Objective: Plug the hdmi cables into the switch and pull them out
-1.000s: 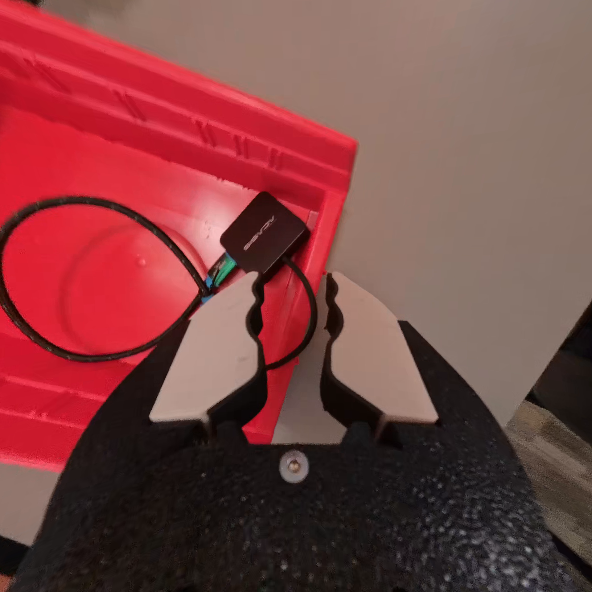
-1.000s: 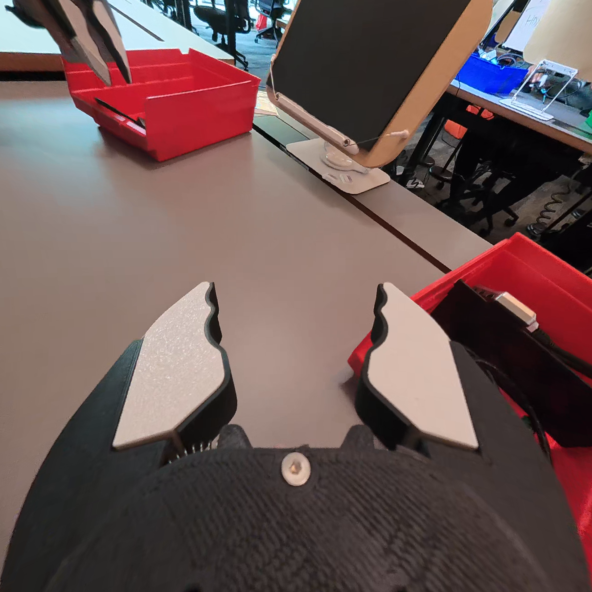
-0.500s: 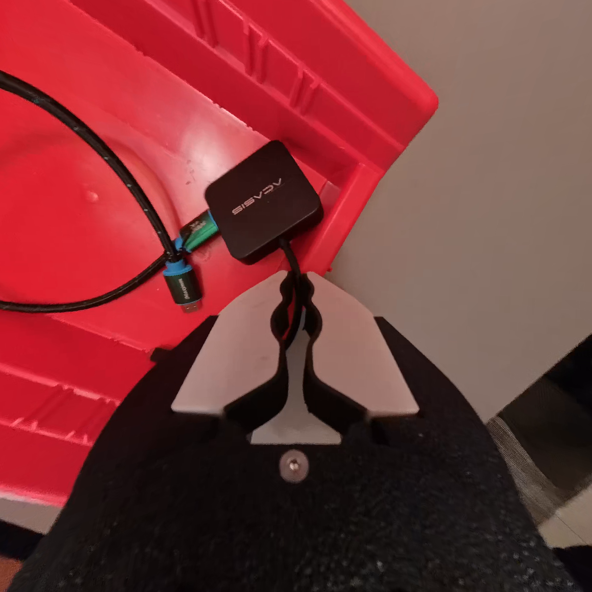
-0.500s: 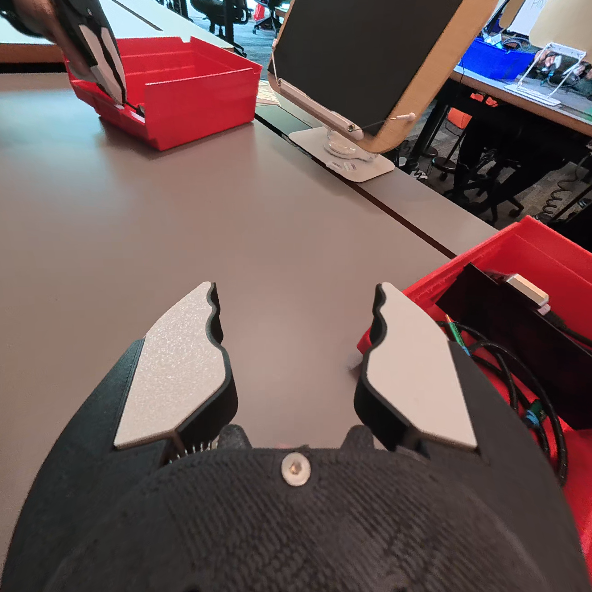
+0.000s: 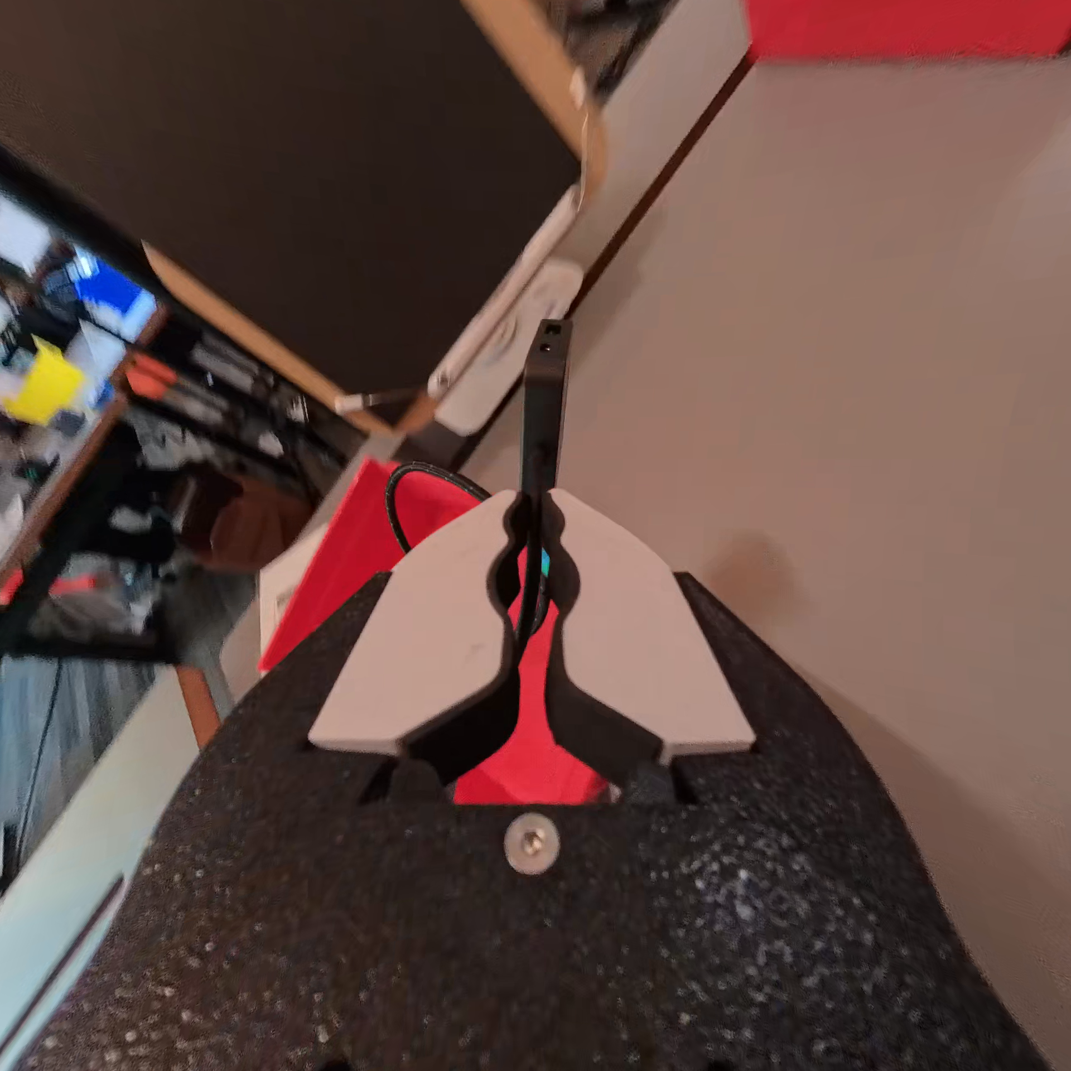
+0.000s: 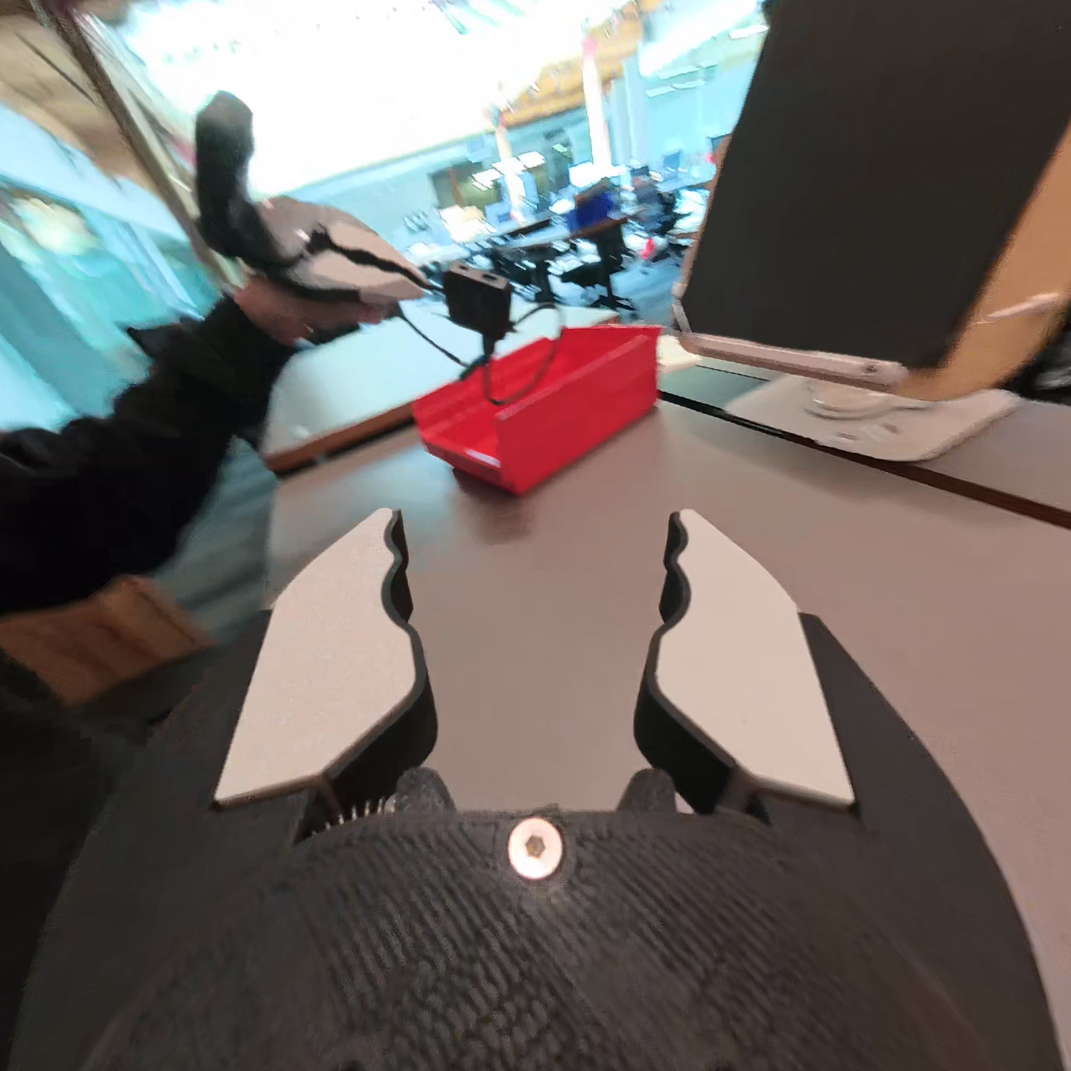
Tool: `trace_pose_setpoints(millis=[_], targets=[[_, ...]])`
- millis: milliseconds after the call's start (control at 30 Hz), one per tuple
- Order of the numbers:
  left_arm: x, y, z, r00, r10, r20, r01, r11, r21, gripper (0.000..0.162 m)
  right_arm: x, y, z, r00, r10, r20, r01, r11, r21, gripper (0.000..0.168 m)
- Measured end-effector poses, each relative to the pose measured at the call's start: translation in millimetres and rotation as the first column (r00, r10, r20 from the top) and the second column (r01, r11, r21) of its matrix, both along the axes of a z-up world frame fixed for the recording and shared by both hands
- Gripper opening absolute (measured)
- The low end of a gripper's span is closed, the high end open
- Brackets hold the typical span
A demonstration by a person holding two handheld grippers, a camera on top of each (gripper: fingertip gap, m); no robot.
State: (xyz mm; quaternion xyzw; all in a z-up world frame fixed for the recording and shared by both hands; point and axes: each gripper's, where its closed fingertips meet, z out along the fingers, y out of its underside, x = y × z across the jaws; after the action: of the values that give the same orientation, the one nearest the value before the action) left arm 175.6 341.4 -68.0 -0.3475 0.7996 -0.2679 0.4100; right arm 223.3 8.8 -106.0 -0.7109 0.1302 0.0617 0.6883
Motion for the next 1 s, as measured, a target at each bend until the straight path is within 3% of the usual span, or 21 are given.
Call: trace_pose_setpoints(millis=[100, 200, 267, 367, 433, 500, 533, 600, 633, 667, 767, 1000], targets=[[-9.1, -45.1, 37.6, 0.979, -0.154, 0.137, 0.156, 0.988, -0.008, 0.004, -25.1, 34.7, 20.1, 0.952, 0.211, -0.222, -0.174, 0.969, 0.176, 0.084], [-18.5, -92.9, 60.7, 0.918, -0.315, 0.240, 0.314, 0.948, 0.046, 0.004, -54.7, 56.0, 47.8, 0.731, 0.521, -0.440, -0.342, 0.838, 0.425, 0.078], [-21.7, -121.9, 65.5, 0.861, -0.417, 0.291, 0.398, 0.909, 0.123, 0.004, -55.4, 63.5, 62.9, 0.584, 0.629, -0.513, -0.318, 0.759, 0.568, 0.070], [-28.9, -164.9, 59.1, 0.759, -0.572, 0.310, 0.526, 0.820, 0.224, 0.004, -46.4, 80.7, 56.3, 0.507, 0.623, -0.596, -0.257, 0.769, 0.586, 0.067], [-33.9, -185.9, 50.1, 0.709, -0.644, 0.286, 0.574, 0.763, 0.297, 0.004, -41.3, 80.6, 62.0, 0.413, 0.669, -0.618, -0.204, 0.729, 0.653, 0.068], [-38.5, -202.4, 42.6, 0.672, -0.689, 0.273, 0.601, 0.722, 0.342, 0.004, -42.5, 77.3, 64.3, 0.364, 0.707, -0.607, -0.184, 0.693, 0.697, 0.042], [-40.6, -210.1, 39.6, 0.651, -0.708, 0.272, 0.617, 0.703, 0.353, 0.004, -46.1, 80.3, 59.4, 0.354, 0.694, -0.627, -0.190, 0.710, 0.678, 0.039], [-43.2, -223.1, 31.7, 0.620, -0.739, 0.263, 0.649, 0.672, 0.358, 0.004, -56.9, 85.7, 51.6, 0.287, 0.686, -0.668, -0.220, 0.726, 0.651, 0.045], [-42.6, -227.6, 28.2, 0.612, -0.746, 0.263, 0.654, 0.664, 0.362, 0.004, -62.0, 87.0, 50.4, 0.240, 0.692, -0.681, -0.227, 0.722, 0.653, 0.051], [-41.7, -230.6, 24.9, 0.608, -0.749, 0.262, 0.653, 0.660, 0.372, 0.004, -67.7, 88.6, 48.1, 0.217, 0.689, -0.691, -0.243, 0.724, 0.646, 0.048], [-39.0, -231.7, 22.6, 0.613, -0.746, 0.261, 0.635, 0.662, 0.399, 0.004, -78.0, 89.5, 36.1, 0.212, 0.670, -0.711, -0.282, 0.739, 0.612, 0.051], [-25.1, -213.9, 31.1, 0.658, -0.704, 0.269, 0.563, 0.697, 0.445, 0.004, -49.9, 63.9, 14.3, 0.135, 0.668, -0.731, -0.120, 0.744, 0.657, 0.039]])
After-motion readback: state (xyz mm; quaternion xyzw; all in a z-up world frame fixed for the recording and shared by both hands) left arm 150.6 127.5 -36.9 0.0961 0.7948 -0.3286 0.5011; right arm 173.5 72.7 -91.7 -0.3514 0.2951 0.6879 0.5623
